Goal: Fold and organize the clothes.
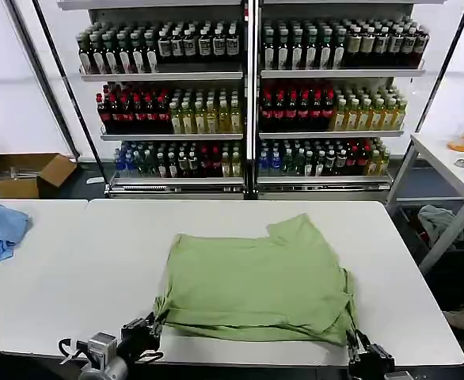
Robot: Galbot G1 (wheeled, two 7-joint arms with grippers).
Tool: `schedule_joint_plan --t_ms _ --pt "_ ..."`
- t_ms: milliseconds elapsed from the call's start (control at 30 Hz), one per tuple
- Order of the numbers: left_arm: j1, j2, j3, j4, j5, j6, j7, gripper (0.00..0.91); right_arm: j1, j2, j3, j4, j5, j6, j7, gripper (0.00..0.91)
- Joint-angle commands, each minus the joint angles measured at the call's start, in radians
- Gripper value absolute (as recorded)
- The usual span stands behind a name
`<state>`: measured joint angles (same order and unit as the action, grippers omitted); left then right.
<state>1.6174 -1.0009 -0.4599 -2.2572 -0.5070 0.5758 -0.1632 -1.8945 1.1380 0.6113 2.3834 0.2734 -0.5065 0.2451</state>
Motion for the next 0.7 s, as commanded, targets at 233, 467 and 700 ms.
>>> schedule_joint_plan --t_ms 233,467,700 --pt "-0.245 0.07 0.016 0.111 -0.125 -0.016 -0.073 0.907 0.294 -0.093 -0.019 -0.079 0.083 -0.026 0.037 0.907" --pt "-0.549 0.052 0.159 0.35 -0.167 -0.018 -0.083 0.907 0.694 -0.15 -0.216 -0.327 0.249 -0.067 0.11 0.907" --pt "-0.805 0.0 0.324 0.57 -0.16 -0.013 -0.086 0.907 1.034 -0.161 -0.394 -0.591 0.348 -0.071 0.134 0.907"
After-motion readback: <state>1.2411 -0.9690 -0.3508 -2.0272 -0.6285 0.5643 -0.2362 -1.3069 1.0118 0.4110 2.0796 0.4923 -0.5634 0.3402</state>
